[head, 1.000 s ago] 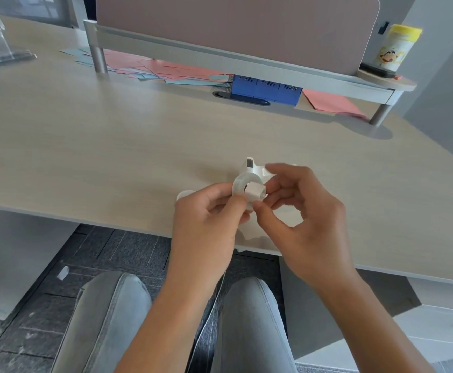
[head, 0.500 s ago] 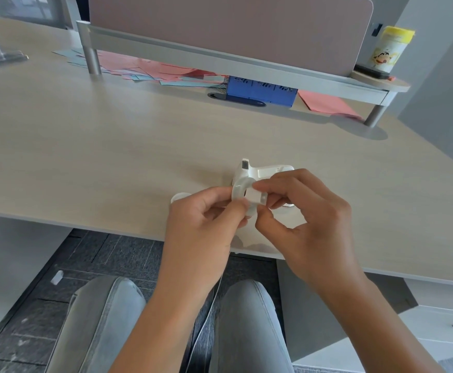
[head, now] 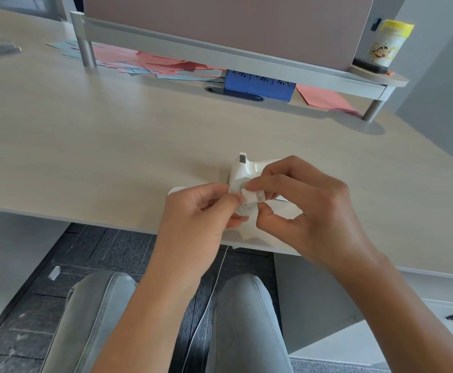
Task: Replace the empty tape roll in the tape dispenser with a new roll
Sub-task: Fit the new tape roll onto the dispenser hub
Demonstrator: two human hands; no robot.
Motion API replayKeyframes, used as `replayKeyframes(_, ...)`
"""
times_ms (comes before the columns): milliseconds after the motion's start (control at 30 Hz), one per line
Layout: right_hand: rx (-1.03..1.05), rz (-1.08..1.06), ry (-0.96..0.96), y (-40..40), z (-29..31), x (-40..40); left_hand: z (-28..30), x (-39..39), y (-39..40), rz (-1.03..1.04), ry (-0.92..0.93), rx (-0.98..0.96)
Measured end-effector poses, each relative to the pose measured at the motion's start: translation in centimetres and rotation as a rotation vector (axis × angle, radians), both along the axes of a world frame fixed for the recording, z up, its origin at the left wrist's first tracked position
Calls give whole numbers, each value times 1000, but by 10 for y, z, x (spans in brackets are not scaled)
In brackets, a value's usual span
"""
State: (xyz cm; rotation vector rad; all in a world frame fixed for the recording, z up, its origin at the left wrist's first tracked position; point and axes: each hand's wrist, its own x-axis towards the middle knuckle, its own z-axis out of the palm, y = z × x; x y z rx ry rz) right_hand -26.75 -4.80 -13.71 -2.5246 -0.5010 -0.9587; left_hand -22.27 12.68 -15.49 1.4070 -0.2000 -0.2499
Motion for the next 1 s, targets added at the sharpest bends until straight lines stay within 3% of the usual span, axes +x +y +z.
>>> replayKeyframes(233, 10, 5, 6, -1, 0, 0, 0, -4, -2, 29, 6, 8)
replayKeyframes(600, 222, -112, -74, 11, -11, -2, 1, -12, -8, 75, -63, 18)
replayKeyframes(800, 172, -104, -49, 3, -22, -4, 5, -5, 0, 112, -106, 14)
replayKeyframes(1000, 403, -39, -58, 2, -19, -8, 11, -6, -1, 90, -111, -17)
